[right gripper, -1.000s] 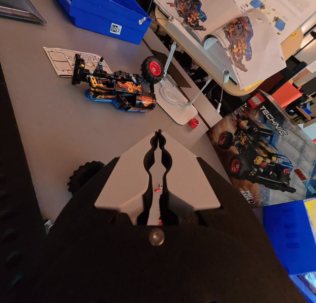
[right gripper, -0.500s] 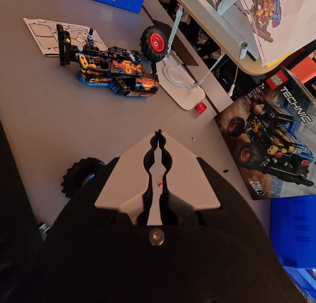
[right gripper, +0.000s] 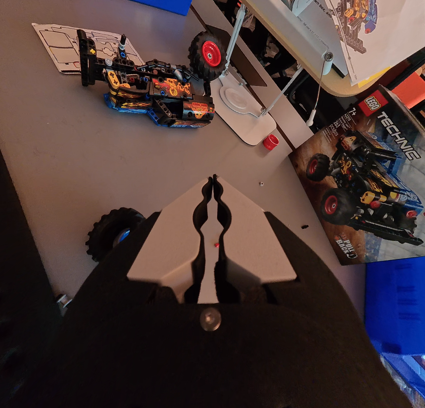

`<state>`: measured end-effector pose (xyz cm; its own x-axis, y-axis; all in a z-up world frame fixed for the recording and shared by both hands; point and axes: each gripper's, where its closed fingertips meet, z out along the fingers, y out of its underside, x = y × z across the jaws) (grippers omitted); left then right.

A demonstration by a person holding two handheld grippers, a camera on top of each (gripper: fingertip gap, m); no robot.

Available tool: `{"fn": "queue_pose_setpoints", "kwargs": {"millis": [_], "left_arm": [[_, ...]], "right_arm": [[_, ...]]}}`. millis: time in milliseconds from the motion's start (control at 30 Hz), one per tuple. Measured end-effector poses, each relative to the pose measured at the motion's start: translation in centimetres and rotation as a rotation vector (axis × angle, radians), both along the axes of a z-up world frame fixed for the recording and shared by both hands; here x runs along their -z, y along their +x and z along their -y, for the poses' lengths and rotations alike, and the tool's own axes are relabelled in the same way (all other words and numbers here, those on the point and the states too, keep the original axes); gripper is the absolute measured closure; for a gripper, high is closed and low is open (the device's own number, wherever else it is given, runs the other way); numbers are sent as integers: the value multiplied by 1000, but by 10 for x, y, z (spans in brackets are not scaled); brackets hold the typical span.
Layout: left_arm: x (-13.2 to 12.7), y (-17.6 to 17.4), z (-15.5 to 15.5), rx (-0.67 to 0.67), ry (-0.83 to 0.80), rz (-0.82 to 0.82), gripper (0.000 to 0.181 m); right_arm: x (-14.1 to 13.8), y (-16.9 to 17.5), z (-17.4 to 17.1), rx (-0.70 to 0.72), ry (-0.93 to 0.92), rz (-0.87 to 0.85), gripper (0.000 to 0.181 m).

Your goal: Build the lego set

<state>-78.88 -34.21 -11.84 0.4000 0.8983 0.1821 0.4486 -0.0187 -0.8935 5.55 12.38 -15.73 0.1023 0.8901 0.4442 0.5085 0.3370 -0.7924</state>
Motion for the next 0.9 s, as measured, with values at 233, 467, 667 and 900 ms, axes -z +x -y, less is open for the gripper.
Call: {"fn": "queue_pose_setpoints", "kwargs": {"millis": [233, 467, 667, 900], "left_arm": [[-8, 21, -43, 113, -387, -145, 104], [-12, 33, -76, 159, -536, -166, 107], [-1, 76, -125, 384, -624, -142, 106], [58, 130, -133, 691, -1161, -196, 89]], "right_arm": [[-1, 7, 3, -1, 0, -13, 181], [-3, 16, 7, 7, -2, -25, 181], [-1, 19, 7, 3, -11, -33, 181], [-2, 24, 9, -2, -13, -47, 181]]}}
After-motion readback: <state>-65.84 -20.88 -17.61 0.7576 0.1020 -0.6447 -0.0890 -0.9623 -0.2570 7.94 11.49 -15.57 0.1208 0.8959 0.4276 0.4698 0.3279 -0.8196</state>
